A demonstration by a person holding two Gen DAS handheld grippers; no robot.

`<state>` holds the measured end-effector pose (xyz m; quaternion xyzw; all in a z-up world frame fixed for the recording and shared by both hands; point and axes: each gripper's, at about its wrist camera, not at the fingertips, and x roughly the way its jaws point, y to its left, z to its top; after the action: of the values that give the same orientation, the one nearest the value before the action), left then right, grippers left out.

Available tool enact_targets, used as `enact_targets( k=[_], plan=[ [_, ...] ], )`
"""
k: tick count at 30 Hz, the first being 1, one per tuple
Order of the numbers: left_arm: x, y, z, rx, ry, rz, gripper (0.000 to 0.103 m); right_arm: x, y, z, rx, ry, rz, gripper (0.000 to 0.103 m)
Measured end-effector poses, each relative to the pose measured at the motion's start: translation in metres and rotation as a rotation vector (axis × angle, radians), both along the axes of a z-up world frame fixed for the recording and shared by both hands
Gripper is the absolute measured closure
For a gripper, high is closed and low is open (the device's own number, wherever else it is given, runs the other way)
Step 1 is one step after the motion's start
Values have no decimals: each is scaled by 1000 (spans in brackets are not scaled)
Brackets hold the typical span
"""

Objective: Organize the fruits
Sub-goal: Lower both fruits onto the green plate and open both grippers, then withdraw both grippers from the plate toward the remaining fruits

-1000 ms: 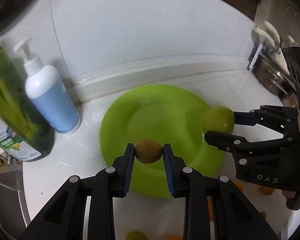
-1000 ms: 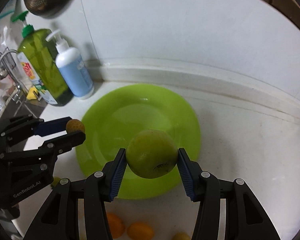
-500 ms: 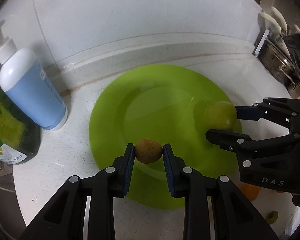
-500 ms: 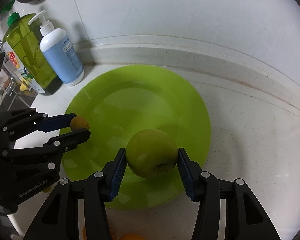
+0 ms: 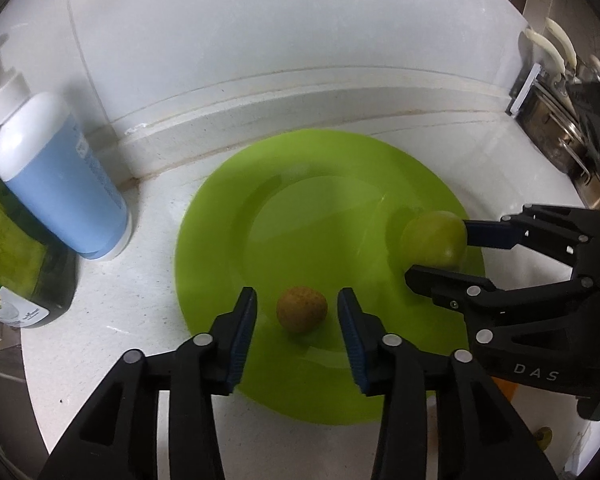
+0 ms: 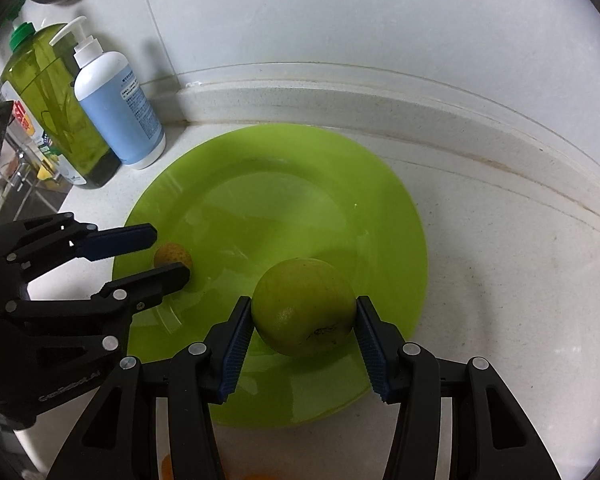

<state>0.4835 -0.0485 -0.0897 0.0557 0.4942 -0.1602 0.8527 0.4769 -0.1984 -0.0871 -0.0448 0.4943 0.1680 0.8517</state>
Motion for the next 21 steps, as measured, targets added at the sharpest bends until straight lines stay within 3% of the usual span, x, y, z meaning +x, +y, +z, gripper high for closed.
enact_targets(
  k=[9,21],
  plan=[
    [-24,11,33,-16,-76,49,47,-22,-3,27,26,-84,-20,50],
    [-85,14,76,-23,-200,94,36,-87,-9,73,47,-241,-55,39]
  ],
)
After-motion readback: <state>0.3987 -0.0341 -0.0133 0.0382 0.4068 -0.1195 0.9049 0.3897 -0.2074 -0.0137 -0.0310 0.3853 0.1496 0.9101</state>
